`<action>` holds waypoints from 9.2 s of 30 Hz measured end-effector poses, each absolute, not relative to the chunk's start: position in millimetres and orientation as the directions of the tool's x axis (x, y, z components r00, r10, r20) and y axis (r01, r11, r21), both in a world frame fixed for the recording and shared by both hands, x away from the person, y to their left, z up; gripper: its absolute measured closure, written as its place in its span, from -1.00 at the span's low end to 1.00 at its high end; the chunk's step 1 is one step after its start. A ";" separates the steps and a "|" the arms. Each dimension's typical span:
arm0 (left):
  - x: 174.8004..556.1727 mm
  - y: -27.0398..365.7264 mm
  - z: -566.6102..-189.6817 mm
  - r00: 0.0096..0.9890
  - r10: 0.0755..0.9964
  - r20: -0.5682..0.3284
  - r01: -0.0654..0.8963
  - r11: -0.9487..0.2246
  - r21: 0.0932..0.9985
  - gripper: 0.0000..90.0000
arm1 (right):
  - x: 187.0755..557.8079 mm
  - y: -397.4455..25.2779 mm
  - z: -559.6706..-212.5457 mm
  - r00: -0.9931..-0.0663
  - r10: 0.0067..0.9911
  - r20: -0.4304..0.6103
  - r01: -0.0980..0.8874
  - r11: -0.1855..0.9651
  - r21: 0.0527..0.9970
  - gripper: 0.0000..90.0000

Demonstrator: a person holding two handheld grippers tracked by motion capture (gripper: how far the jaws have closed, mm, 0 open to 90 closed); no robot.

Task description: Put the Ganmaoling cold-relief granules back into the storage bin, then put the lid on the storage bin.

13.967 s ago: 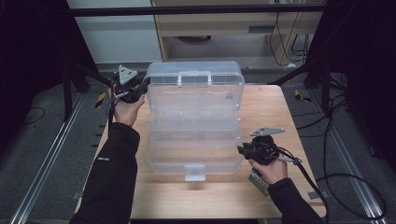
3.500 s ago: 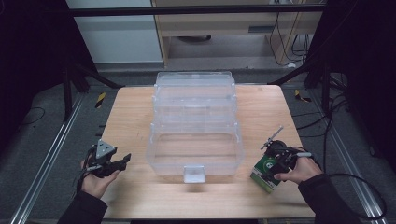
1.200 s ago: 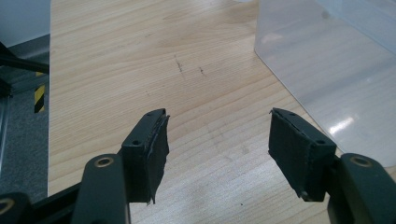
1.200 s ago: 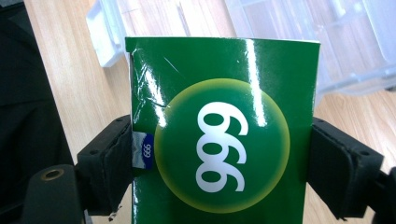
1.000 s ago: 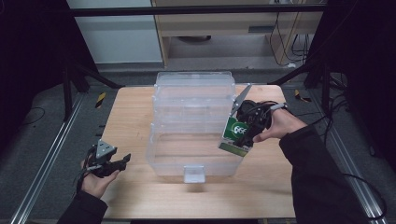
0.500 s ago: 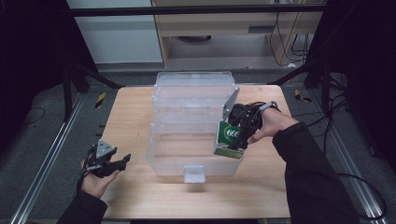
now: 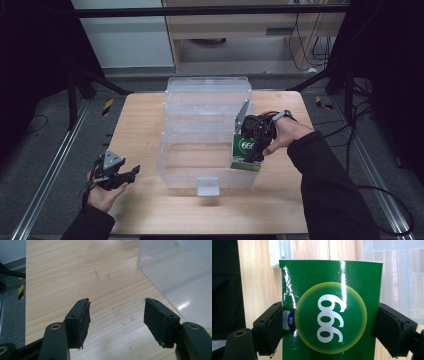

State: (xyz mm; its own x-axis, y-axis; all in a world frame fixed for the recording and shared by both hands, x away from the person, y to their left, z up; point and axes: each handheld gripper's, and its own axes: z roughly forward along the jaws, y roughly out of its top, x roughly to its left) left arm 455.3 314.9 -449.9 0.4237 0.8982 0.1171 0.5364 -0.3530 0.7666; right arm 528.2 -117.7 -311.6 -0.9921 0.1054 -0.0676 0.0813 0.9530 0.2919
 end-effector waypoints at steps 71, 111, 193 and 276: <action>455.4 313.5 -451.0 0.430 0.894 0.125 0.535 -0.364 0.762 -0.18 | 529.4 -99.5 -364.8 -0.995 0.022 -0.092 0.003 0.979 0.202 -0.63; 455.1 312.9 -451.2 0.429 0.895 0.126 0.536 -0.364 0.762 -0.17 | 514.3 -120.7 -338.1 -0.971 0.173 -0.163 0.114 0.942 0.315 -0.45; 455.8 313.7 -444.9 0.436 0.894 0.106 0.506 -0.341 0.792 -0.17 | 492.4 -51.2 -402.1 -0.994 0.109 0.024 0.111 0.933 0.343 0.31; 577.4 208.6 -284.2 0.883 0.350 0.312 0.049 -0.730 0.681 -0.14 | 485.3 -53.7 -403.1 -0.997 0.080 0.003 0.075 0.926 0.371 0.49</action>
